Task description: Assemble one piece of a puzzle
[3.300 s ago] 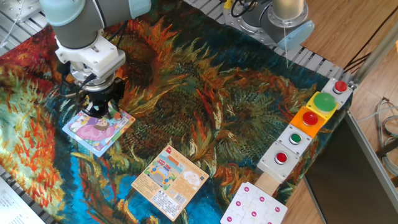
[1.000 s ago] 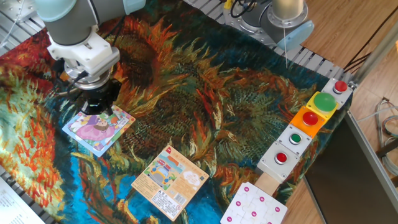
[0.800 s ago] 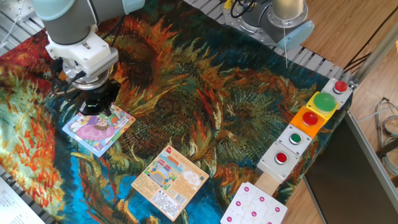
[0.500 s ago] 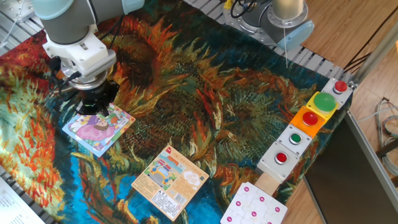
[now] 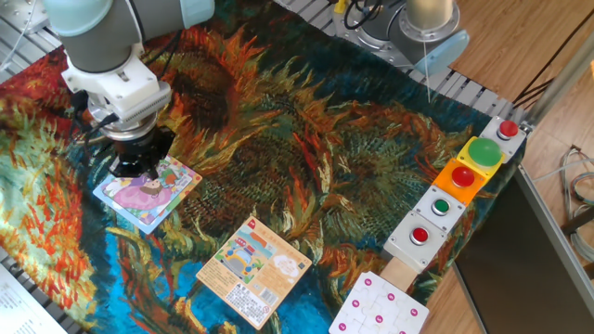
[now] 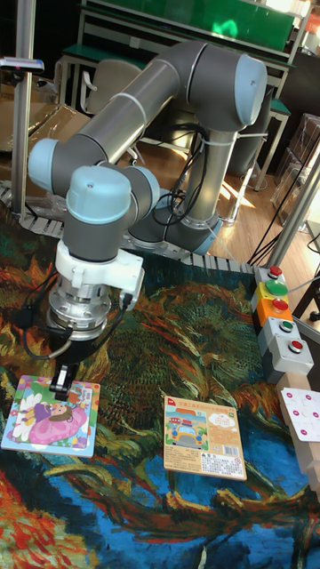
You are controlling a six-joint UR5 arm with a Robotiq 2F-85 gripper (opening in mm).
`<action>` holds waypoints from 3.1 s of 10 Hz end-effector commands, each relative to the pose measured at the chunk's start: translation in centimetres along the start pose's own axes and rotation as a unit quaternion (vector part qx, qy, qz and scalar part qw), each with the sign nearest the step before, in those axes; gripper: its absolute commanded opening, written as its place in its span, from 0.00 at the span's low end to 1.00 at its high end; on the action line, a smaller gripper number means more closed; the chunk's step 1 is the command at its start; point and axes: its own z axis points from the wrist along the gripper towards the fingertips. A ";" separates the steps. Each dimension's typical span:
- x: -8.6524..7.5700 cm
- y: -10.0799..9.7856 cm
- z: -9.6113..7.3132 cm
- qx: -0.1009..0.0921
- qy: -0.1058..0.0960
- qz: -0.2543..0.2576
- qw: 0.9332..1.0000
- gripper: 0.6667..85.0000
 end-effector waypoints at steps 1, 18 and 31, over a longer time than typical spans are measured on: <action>-0.7 -0.9 0.5 0.009 -0.008 -0.007 1.000 0.01; -1.1 -0.6 1.4 0.009 -0.017 -0.027 0.999 0.01; -1.0 -1.0 1.6 0.010 -0.013 -0.031 0.999 0.01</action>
